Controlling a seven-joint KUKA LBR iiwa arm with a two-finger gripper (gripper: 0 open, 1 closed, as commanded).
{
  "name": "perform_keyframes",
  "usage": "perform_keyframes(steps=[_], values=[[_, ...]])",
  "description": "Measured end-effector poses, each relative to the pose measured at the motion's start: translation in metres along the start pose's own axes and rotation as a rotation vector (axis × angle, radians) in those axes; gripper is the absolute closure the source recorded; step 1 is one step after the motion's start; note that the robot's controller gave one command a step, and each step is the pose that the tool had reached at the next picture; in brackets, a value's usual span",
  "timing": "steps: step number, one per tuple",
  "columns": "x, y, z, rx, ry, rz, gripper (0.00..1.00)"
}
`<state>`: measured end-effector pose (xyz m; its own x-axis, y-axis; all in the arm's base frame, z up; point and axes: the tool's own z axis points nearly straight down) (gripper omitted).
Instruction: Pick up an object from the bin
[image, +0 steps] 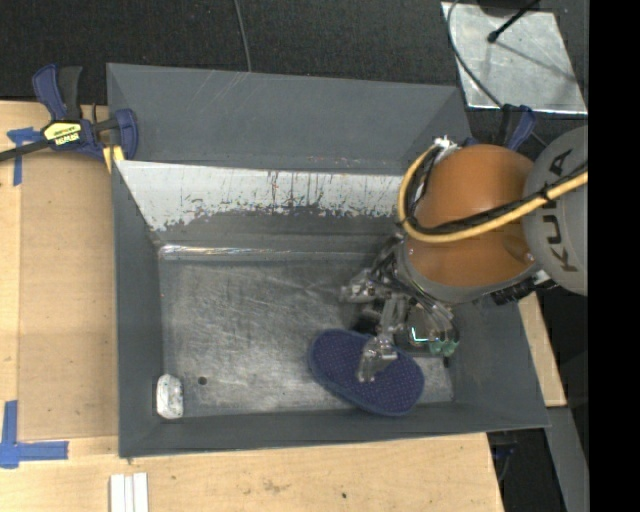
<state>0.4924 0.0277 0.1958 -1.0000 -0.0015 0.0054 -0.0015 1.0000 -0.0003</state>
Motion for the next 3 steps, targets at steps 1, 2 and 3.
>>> perform_keyframes(steps=[1, 2, 3], values=[[-0.007, -0.009, 0.109, 0.000, -0.001, -0.062, 0.00], [-0.006, -0.008, 0.105, -0.001, 0.000, -0.061, 1.00], [-0.005, 0.008, -0.064, 0.000, -0.017, -0.158, 1.00]])
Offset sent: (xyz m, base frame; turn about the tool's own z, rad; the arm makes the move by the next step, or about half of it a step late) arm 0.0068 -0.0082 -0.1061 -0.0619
